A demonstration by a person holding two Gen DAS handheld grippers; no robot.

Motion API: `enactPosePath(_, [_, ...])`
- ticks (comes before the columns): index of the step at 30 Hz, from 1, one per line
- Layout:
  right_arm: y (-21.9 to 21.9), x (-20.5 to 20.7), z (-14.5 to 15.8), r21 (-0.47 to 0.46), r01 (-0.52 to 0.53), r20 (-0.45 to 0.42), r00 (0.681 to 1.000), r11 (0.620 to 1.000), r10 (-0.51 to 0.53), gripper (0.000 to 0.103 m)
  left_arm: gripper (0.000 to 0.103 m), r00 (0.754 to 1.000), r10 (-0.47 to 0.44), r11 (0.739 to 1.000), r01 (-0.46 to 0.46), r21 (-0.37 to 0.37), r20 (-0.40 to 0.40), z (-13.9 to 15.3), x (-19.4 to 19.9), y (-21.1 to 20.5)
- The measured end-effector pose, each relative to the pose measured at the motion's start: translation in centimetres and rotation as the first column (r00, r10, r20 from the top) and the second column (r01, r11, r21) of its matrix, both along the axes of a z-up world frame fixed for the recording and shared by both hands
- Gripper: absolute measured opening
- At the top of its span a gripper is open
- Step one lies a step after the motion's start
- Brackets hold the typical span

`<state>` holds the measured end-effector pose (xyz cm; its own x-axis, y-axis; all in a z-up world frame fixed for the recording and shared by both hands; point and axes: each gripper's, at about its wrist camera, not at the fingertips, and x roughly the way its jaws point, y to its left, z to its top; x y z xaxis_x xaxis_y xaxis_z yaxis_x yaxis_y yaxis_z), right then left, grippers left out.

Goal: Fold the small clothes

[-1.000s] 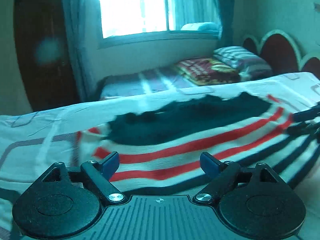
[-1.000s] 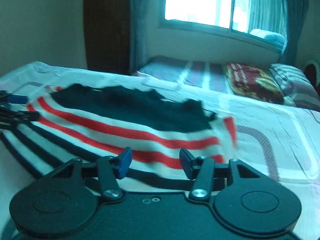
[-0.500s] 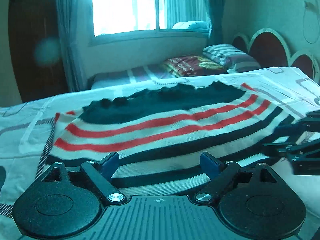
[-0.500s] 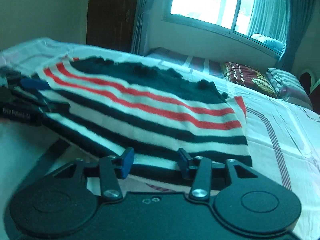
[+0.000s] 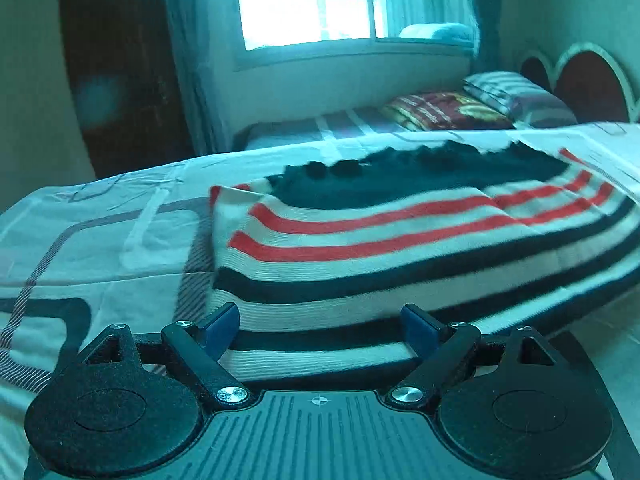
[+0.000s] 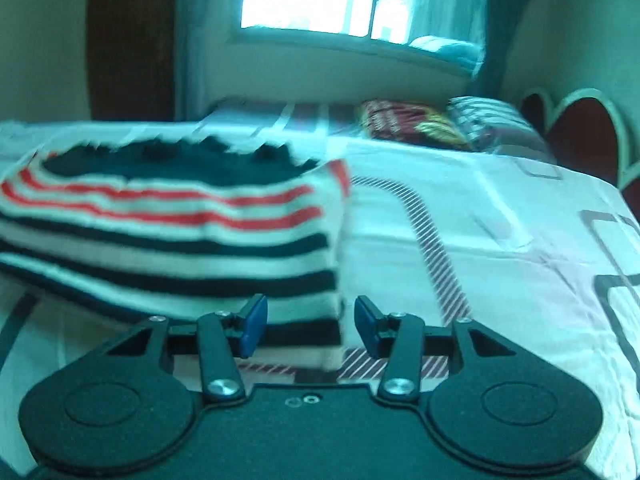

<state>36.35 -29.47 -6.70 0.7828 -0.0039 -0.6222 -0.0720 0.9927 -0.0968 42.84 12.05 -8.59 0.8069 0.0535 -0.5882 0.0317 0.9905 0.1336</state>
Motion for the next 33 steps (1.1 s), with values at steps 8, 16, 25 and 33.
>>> enactPosePath(8, [-2.9,0.0,-0.6,0.16,-0.021,-0.062,0.998,0.987,0.031,0.006,0.088,0.995,0.07,0.991,-0.078,-0.104,-0.076,-1.6,0.5,3.3])
enactPosePath(16, [-1.6,-1.3,0.1,0.052,-0.04,0.039,0.999,0.998,0.038,0.022,0.097,0.988,0.141,0.979,-0.15,-0.139,-0.07,-1.0,-0.3,5.2])
enactPosePath(25, [0.8,-0.1,-1.5,-0.008,-0.083,-0.075,0.994,0.997,0.082,0.02,0.097,0.974,0.205,0.966,-0.217,-0.138,-0.096,-2.2,-1.6,6.1])
enactPosePath(33, [1.9,-2.8,2.6,0.067,-0.116,0.057,0.992,0.991,0.112,0.022,0.06,0.965,0.199,0.818,-0.259,-0.513,-0.171,-1.3,-4.2,7.3])
